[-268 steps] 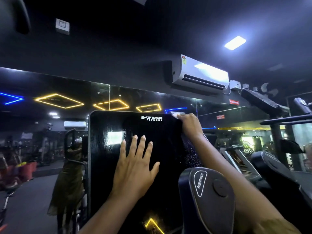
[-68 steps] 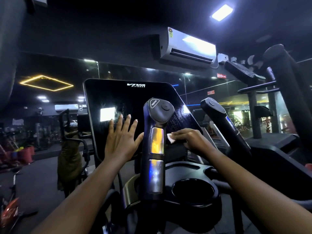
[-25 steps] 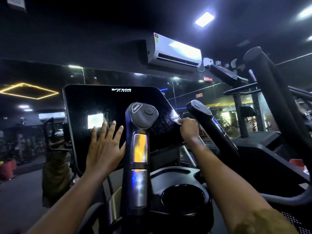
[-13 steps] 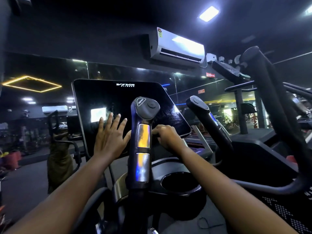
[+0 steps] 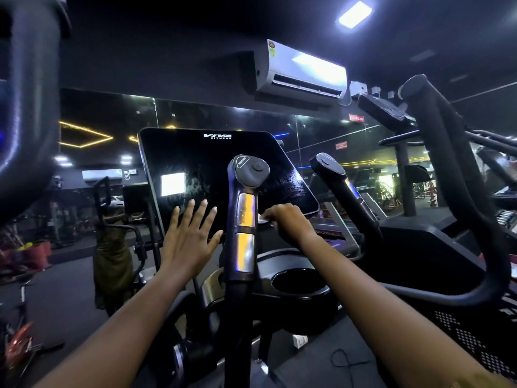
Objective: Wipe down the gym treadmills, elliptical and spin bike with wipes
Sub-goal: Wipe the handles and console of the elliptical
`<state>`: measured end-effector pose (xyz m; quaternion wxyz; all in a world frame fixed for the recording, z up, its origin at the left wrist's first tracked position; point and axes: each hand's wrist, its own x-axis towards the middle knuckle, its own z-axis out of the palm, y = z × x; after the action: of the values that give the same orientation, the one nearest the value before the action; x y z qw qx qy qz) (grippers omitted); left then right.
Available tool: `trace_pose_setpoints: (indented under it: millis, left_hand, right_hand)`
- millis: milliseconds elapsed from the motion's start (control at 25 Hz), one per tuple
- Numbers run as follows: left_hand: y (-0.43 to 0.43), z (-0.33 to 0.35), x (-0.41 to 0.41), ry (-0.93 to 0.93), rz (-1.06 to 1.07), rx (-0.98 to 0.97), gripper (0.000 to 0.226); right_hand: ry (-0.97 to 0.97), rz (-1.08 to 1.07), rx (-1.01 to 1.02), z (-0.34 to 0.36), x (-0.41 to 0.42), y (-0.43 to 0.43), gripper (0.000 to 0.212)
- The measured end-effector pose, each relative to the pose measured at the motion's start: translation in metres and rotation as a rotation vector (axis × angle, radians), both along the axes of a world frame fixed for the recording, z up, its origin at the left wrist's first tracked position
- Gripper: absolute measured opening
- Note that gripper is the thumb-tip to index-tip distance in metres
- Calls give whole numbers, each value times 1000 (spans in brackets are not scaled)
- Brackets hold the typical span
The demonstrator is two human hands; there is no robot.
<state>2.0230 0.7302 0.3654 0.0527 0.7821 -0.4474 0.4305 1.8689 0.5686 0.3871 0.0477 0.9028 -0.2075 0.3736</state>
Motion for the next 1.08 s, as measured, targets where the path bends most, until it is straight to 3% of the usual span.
trace_pose_setpoints:
  millis: [160, 280, 360, 520, 680, 880, 1000, 1080]
  left_hand:
    - [2, 1, -1, -2, -2, 14, 90]
    - [5, 1, -3, -1, 7, 18, 85]
    - [5, 2, -5, 13, 35, 27, 69]
    - [8, 5, -10, 85, 7, 36, 59]
    - [18, 10, -21, 341, -180, -57, 56]
    - [54, -13, -70, 640, -552, -502, 45]
    - [69, -21, -113, 1065, -796, -629, 45]
    - [64, -23, -127, 1192, -862, -651, 55]
  right_hand:
    - [-57, 107, 30, -2, 5, 31, 21]
    - [-318, 350, 435, -2, 6, 33, 28]
    - [-503, 401, 667, -2, 6, 27, 20]
    - [-658, 411, 770, -17, -14, 32, 8]
    - [-679, 266, 655, -28, -46, 41, 16]
    - [-787, 217, 434, -32, -87, 82, 31]
    - [-869, 368, 137, -22, -94, 115, 27]
    - [-827, 404, -78, -9, -86, 125, 27]
